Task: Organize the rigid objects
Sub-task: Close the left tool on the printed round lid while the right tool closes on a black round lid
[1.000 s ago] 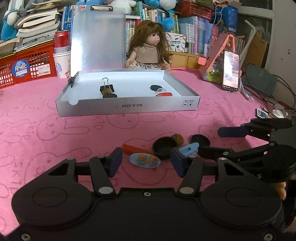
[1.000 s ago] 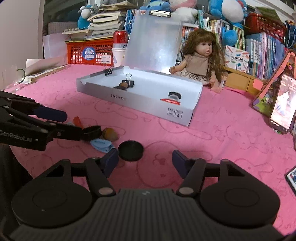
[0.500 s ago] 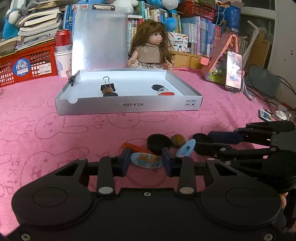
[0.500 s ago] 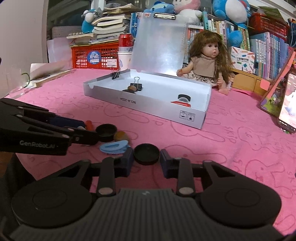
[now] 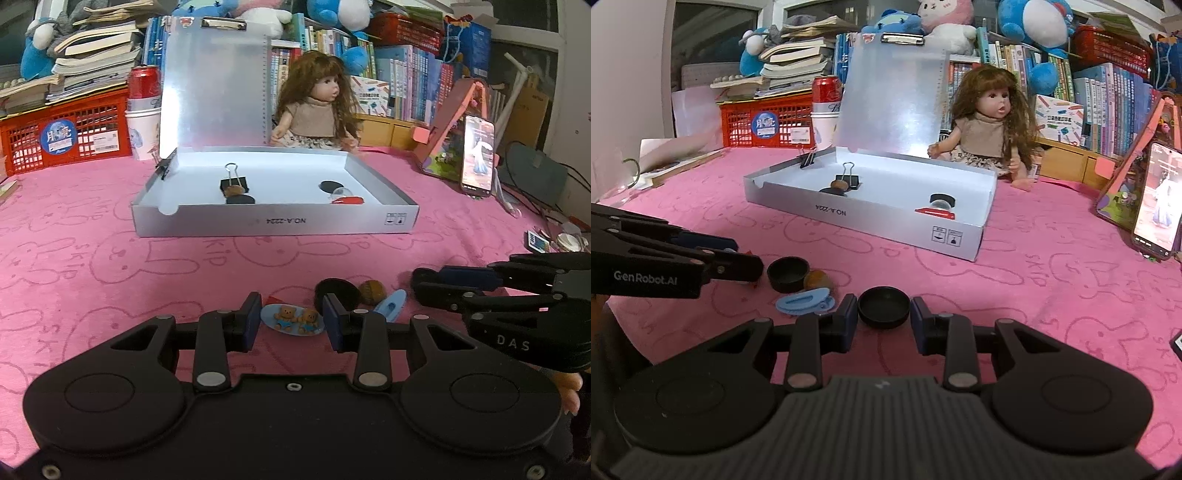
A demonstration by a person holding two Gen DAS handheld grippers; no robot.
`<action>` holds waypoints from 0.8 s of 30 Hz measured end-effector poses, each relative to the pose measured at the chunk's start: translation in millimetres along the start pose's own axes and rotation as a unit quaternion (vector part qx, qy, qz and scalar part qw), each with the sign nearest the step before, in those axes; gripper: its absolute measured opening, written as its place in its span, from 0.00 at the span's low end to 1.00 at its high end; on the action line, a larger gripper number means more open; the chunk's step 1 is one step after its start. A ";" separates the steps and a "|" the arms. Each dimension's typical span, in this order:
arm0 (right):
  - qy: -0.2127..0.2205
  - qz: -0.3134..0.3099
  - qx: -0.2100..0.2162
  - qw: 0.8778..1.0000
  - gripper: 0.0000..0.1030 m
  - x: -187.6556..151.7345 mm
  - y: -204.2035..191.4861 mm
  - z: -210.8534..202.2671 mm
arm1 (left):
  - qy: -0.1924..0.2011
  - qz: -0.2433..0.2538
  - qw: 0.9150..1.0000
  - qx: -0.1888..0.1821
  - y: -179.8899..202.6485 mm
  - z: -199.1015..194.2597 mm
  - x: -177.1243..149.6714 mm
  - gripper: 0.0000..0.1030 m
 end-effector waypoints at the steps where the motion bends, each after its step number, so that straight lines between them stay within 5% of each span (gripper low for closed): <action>1: 0.000 0.001 -0.001 1.000 0.36 -0.1 0.6 0.2 | 0.000 -0.002 1.000 0.002 -1.5 -0.2 0.3 0.34; 24: 0.005 0.011 -0.022 1.000 0.36 2.7 9.7 0.8 | 0.010 -0.003 1.000 0.017 -9.2 -3.0 4.6 0.34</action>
Point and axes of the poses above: each gripper's, at about its wrist camera, not at the fingertips, and z roughly the way its jaws point, y to its right, x to its top, the point moved 4 cm from there along z, roughly the way its jaws point, and after that the axes turned 14 degrees about y, right-handed, at the moved point
